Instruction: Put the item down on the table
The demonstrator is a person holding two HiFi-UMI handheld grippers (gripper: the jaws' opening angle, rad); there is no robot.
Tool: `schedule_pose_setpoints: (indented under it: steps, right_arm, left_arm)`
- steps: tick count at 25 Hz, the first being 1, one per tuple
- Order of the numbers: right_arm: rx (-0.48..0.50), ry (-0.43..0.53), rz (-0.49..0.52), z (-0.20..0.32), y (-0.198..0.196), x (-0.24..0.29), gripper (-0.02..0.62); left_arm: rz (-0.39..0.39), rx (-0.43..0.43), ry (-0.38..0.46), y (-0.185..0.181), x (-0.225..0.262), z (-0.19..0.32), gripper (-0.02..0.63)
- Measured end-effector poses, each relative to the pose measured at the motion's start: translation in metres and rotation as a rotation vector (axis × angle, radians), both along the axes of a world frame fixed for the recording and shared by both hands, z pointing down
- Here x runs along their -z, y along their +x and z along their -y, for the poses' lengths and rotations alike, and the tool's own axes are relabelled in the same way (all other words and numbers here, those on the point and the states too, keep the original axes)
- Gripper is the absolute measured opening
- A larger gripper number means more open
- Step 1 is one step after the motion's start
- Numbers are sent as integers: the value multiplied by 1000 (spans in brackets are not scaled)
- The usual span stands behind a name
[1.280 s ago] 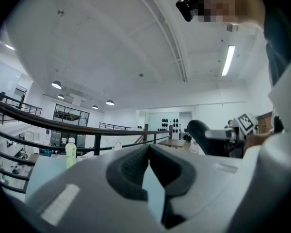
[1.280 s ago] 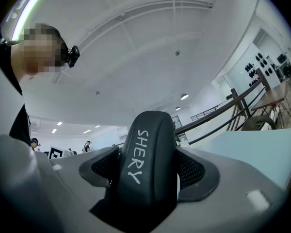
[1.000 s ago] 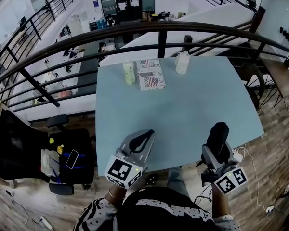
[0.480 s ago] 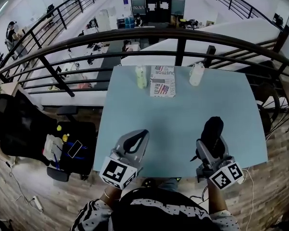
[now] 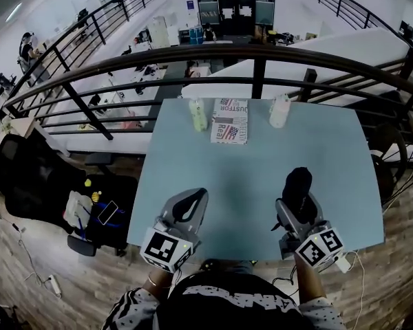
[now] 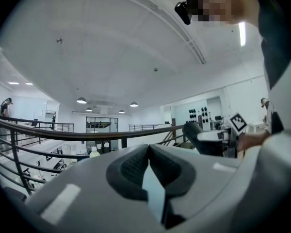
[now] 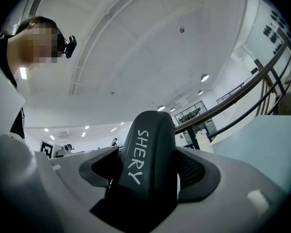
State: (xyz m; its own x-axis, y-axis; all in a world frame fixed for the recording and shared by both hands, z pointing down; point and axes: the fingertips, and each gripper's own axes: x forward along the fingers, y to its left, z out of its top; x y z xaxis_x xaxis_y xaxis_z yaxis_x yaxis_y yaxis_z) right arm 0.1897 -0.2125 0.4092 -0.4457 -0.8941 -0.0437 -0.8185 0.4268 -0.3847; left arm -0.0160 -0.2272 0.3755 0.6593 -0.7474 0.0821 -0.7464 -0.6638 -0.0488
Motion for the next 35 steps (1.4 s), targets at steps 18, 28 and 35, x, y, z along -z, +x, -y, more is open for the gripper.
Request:
schedule_pose_setpoints:
  steps: [18,28,35]
  right_arm:
    - [93,-64,-32,53,58,-35,360]
    - [117,-127,-62,71,70,-72,359]
    - [100,-198,-106,83,77,-105,360]
  left_arm:
    - [21,152,26,43,-4,19,0]
    - [38,211,13,46,-15,21,0]
    - [29,232,-9,45,-20,25,0]
